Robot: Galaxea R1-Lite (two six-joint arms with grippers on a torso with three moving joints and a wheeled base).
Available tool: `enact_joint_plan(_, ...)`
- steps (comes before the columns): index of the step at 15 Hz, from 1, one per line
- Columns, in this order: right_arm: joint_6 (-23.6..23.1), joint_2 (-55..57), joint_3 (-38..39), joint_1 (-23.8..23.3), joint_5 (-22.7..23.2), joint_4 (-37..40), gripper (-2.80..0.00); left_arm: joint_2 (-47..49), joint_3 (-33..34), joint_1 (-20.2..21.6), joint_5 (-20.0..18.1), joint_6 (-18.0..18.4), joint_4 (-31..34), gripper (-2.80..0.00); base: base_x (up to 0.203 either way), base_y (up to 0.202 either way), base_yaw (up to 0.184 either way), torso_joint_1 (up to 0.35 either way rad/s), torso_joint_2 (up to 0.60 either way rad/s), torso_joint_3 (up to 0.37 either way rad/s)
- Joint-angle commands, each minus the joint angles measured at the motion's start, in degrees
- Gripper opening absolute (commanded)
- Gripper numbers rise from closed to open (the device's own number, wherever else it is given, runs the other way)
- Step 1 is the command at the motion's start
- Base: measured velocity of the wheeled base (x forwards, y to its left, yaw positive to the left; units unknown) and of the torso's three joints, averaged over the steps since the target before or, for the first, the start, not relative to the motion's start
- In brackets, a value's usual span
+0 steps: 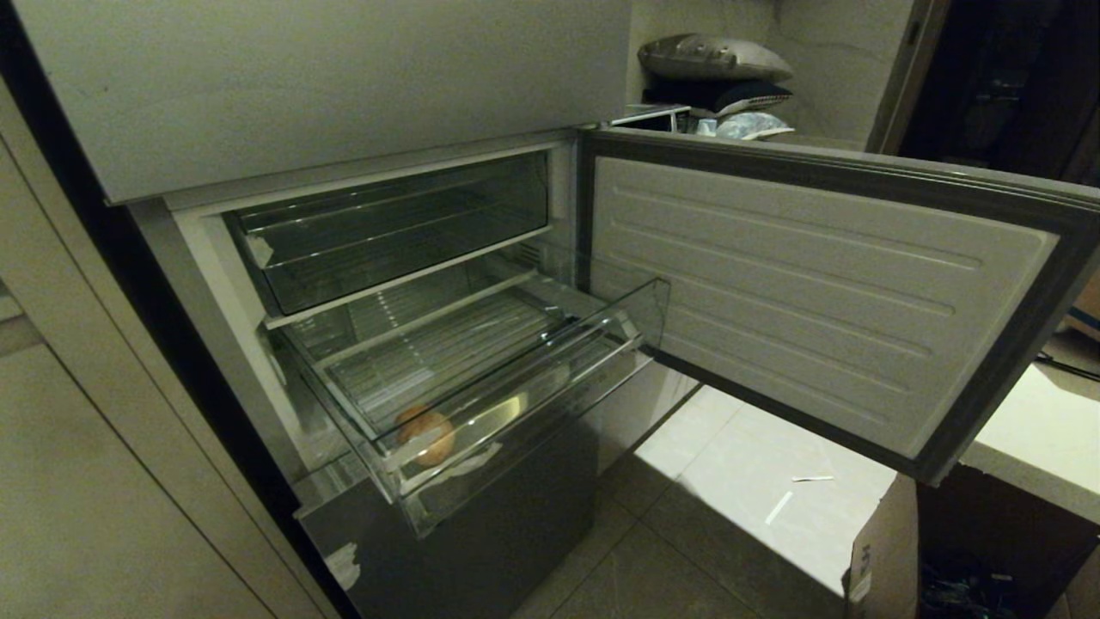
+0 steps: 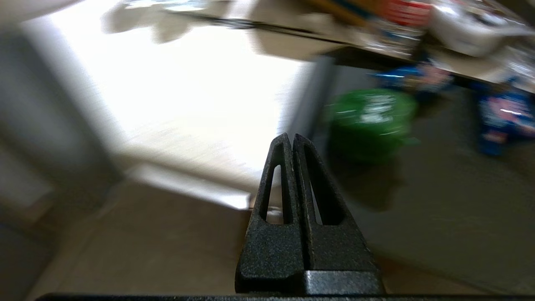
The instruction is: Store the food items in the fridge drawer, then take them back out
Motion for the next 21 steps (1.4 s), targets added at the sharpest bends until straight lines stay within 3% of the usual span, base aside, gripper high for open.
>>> enact_joint_plan(1, -0.74, -8.61, 5.55, 0.21, 6.70, 0.03, -2.80, 0.00, 0.00, 0.00, 0.00, 0.00, -0.02, -2.80, 0.000, 0.000, 0.000, 0.000, 0.00, 0.000)
enact_joint_plan(11, -0.02, -9.57, 8.87, 0.14, 8.07, 0.03, -2.80, 0.00, 0.00, 0.00, 0.00, 0.00, -0.02, -2.80, 0.000, -0.001, 0.008, 0.000, 0.00, 0.000)
enact_joint_plan(21, -0.02, -10.63, 9.08, 0.23, 8.25, 0.03, -2.80, 0.00, 0.00, 0.00, 0.00, 0.00, -0.02, -2.80, 0.001, -0.008, 0.174, 0.002, 0.00, 0.001)
